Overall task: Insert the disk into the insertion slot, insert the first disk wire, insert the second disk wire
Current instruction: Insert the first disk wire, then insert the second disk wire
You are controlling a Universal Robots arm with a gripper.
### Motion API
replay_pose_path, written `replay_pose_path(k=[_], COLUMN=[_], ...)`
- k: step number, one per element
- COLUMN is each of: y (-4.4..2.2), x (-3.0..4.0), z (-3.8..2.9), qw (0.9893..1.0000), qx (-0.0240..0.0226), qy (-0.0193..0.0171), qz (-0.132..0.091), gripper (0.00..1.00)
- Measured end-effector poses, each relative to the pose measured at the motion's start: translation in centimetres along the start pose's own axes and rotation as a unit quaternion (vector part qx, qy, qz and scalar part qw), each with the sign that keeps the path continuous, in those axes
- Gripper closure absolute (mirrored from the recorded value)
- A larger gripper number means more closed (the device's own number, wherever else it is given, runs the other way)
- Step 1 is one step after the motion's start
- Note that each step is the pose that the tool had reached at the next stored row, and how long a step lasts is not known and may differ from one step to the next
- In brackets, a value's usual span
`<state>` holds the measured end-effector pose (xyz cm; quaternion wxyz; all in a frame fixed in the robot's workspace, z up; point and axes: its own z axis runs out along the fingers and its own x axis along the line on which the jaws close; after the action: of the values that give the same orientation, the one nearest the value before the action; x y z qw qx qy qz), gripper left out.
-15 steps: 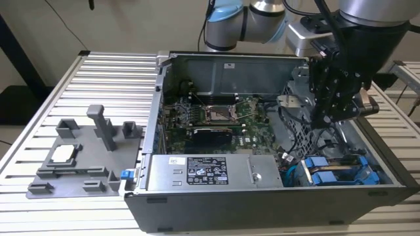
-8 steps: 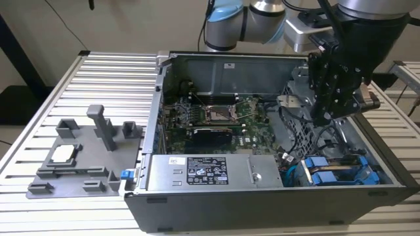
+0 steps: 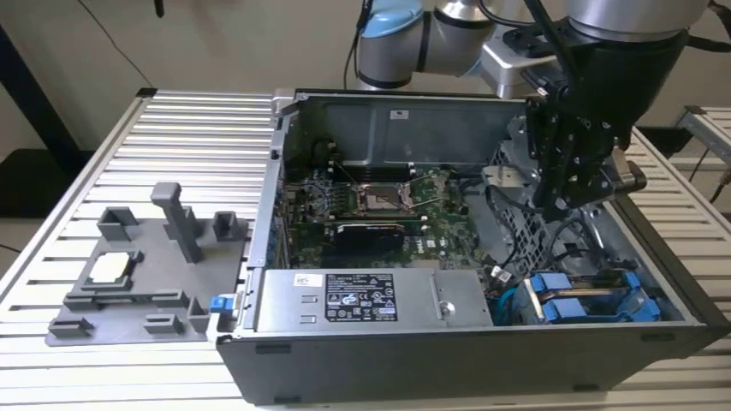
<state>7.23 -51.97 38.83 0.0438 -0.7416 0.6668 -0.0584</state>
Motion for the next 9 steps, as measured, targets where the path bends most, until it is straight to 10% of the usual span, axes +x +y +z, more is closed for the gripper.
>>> replay_pose_path(k=[5, 9], y=[0.08, 0.11], x=[-0.09, -0.10], z=[0.35, 0.54], qw=[0.9999, 0.9998], qx=[0.0026, 0.0112], qy=[0.0143, 0.0168], qz=[-0.003, -0.003], gripper=[0.73, 0.73])
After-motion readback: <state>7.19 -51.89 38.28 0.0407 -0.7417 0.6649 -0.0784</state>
